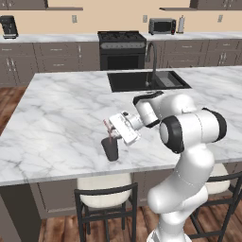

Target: Take a straw from the drawer in front and place it inside the glass cup on the dining counter.

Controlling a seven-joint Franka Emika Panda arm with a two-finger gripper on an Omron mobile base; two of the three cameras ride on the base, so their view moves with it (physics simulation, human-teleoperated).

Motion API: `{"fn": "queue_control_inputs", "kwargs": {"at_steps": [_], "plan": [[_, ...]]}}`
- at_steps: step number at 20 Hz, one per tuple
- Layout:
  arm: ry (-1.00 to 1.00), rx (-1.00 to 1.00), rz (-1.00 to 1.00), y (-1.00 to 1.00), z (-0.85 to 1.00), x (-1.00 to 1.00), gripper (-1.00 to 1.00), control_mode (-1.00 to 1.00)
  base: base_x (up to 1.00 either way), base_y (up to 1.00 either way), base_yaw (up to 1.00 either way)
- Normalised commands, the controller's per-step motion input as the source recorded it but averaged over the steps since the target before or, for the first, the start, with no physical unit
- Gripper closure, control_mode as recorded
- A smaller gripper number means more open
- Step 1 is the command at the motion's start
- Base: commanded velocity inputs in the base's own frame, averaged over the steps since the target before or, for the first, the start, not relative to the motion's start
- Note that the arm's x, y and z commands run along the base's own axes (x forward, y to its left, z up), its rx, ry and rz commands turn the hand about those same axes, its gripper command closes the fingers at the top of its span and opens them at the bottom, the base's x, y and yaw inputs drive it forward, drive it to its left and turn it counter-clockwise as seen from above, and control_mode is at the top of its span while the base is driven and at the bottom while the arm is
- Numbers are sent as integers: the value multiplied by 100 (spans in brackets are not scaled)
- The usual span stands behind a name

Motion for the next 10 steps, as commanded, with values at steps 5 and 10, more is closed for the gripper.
{"fn": "queue_control_inputs", "kwargs": {"at_steps": [5,10], "plan": [[-5,-5,-13,0,3,-26,-100,-100,0,0,0],[-2,-15,-20,-2,0,-7,-100,-100,0,0,0]]}}
